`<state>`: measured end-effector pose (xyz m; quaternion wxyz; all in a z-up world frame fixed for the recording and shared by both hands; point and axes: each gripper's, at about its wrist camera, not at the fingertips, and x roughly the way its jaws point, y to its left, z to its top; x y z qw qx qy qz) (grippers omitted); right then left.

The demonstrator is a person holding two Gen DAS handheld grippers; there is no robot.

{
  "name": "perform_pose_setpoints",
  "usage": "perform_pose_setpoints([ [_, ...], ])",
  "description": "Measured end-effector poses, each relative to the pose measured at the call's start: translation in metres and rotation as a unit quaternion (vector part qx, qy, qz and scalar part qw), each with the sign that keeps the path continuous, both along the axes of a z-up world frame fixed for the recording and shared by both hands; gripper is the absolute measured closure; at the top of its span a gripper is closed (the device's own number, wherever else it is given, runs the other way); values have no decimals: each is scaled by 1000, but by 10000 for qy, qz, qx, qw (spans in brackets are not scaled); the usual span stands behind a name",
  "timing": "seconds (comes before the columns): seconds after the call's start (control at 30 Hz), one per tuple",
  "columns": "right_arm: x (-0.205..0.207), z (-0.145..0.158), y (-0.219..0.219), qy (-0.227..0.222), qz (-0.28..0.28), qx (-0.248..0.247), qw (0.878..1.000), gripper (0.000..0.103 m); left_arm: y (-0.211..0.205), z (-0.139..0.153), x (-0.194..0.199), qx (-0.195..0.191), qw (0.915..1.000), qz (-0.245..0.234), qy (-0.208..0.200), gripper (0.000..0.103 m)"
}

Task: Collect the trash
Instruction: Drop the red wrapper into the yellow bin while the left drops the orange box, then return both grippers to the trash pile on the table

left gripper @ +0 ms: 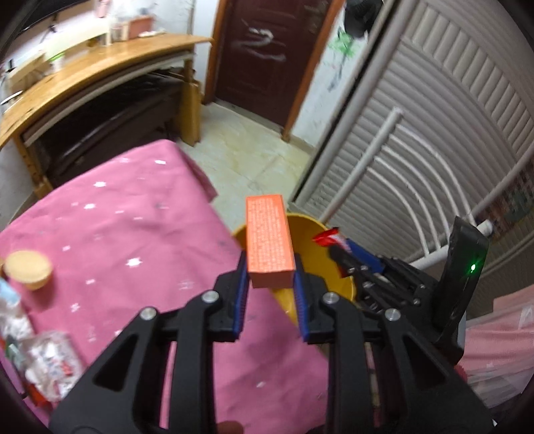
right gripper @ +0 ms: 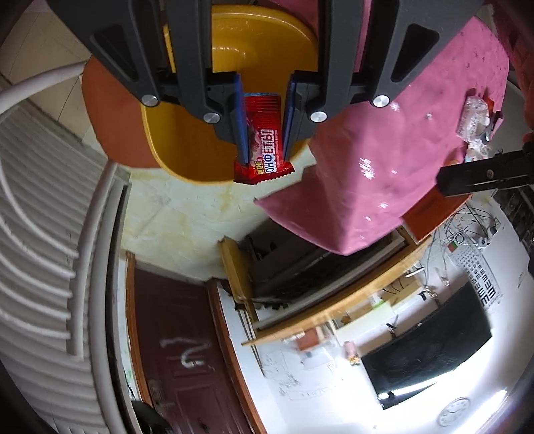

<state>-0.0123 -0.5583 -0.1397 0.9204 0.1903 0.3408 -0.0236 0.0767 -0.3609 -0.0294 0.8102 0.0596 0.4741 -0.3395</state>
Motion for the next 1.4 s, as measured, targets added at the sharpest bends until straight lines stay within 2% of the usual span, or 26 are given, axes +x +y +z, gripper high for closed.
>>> perform_pose_setpoints([
  [0.1,4,-17,-8,214,17,154,9996,90,-26,-12,1,107,9998,-98,100,80],
  [0.23,5,-23,-20,304,-87,280,9991,88,-38,-19,2,143,9997,-92,186,77],
  [0.27,5,-23,-22,309,-90,323,9990,88,-41,-20,2,144,9996,-93,208,74],
  [0.3,4,-24,-23,308,-85,349,9989,87,-42,-21,2,142,9996,-97,222,58],
  [0.33,5,-25,-23,317,-91,352,9988,87,-42,-21,2,125,9996,-100,239,48],
  [0.5,8,-25,-17,403,-31,247,9989,80,-30,-15,-2,5,9997,8,236,47],
  [0.53,9,-24,-14,417,-9,211,9989,74,-26,-13,-2,-28,9997,41,234,47],
  [0.6,10,-22,-10,426,-14,93,9990,46,-13,-7,-4,-133,9996,126,222,47],
  [0.67,9,-19,-6,366,-37,-5,9993,33,4,-1,-6,-246,9992,236,224,43],
  [0.83,6,-9,6,161,53,-85,9998,32,52,11,-12,-482,9973,529,155,41],
  [1.0,9,7,30,-40,286,-173,9994,32,118,20,-14,-632,9925,1049,14,41],
  [1.2,24,33,80,-244,783,-188,9965,30,194,28,-15,-616,9836,1682,-208,40],
  [1.4,38,53,151,-311,1562,-456,9862,28,259,30,-18,-583,9732,2206,-291,39],
])
